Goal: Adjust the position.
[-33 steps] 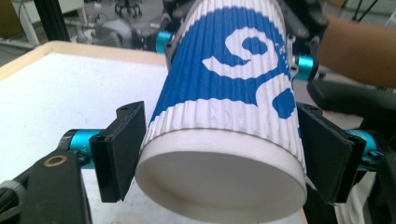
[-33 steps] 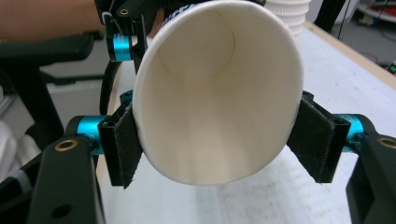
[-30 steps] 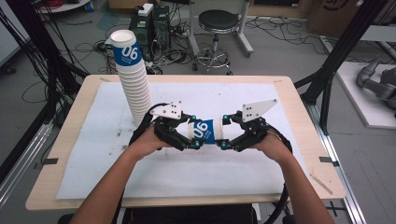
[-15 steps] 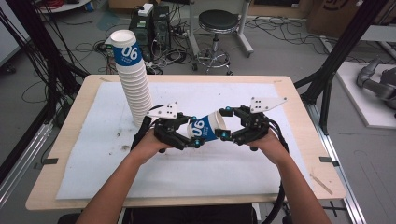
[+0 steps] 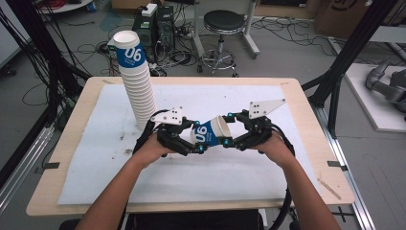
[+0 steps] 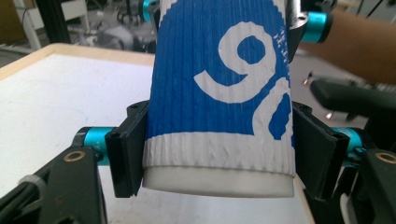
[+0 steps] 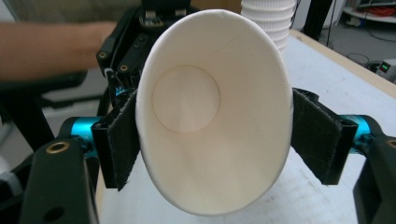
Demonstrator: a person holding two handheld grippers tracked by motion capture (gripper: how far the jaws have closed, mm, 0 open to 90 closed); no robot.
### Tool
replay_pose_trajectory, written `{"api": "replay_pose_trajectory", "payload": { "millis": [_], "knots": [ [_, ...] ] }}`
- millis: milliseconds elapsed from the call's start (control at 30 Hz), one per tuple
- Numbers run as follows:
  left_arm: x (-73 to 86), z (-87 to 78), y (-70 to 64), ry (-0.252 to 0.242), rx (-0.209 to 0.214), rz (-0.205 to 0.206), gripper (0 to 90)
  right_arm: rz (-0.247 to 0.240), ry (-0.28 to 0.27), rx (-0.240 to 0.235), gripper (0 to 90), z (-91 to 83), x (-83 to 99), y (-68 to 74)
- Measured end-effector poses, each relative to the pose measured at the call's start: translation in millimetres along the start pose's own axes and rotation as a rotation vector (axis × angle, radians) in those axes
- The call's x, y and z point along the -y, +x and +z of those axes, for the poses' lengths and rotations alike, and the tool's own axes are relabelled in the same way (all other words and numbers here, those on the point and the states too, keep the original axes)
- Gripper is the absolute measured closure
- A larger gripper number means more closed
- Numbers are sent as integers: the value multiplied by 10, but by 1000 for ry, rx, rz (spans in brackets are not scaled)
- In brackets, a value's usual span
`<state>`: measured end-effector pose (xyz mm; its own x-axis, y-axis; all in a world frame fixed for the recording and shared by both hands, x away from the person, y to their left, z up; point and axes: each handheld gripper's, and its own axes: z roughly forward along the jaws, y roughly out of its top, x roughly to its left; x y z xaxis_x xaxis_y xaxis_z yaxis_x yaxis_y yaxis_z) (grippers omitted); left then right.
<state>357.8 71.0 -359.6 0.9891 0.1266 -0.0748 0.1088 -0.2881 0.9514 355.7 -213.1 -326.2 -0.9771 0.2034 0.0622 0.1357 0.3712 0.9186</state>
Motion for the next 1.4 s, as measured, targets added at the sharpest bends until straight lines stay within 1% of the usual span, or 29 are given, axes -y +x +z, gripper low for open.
{"api": "replay_pose_trajectory", "payload": {
  "millis": [67,100,133,167,200,300,467,500,567,667,733,767,867,900,933,967,1033,1100,1167,1233,1300,1333,1400],
  "knots": [
    [-43,28,-27,56,-44,27,243,-19,26,3,254,1,-37,15],
    [-63,35,-30,77,-54,35,214,-34,41,12,254,7,-62,28],
    [-78,43,-35,84,-60,41,212,-55,68,22,254,10,-85,32],
    [-94,46,-33,90,-60,53,212,-66,85,24,254,18,-105,38],
    [-107,49,-35,88,-54,54,219,-71,97,23,254,22,-122,43],
    [-115,45,-31,94,-38,65,262,-78,105,25,254,28,-151,51],
    [-105,43,-27,100,-21,70,281,-67,108,15,255,36,-154,49],
    [-105,42,-25,94,-17,68,285,-64,104,12,252,36,-153,49],
    [-107,43,-23,74,-15,52,284,-41,83,10,219,31,-150,48],
    [-95,47,-12,28,-18,32,283,16,-1,15,189,20,-134,34],
    [-74,37,4,-4,-17,10,284,43,-56,24,189,0,-132,29],
    [-63,28,13,-17,-18,3,284,52,-83,23,189,-16,-131,27],
    [-15,-12,47,-65,-25,-31,285,66,-164,40,189,-89,-129,19],
    [-3,-25,56,-85,-28,-37,285,69,-173,47,189,-108,-126,14],
    [6,-36,62,-104,-21,-47,285,69,-166,52,189,-116,-121,11],
    [9,-38,63,-108,-18,-44,285,74,-157,51,189,-106,-109,8],
    [8,-26,55,-104,-3,-35,285,74,-140,41,187,-72,-93,9],
    [8,-9,40,-98,6,-30,284,68,-114,20,181,-24,-86,11],
    [5,3,26,-91,11,-28,284,68,-100,-3,190,13,-84,7],
    [7,5,20,-75,8,-23,288,42,-83,-7,227,13,-85,6],
    [9,22,8,-52,4,-24,288,23,-55,-7,249,5,-97,4],
    [9,29,3,-46,2,-26,286,5,-37,-5,250,1,-105,9],
    [9,41,-8,-33,-4,-26,278,-4,-20,-5,251,1,-118,16]
  ]
}}
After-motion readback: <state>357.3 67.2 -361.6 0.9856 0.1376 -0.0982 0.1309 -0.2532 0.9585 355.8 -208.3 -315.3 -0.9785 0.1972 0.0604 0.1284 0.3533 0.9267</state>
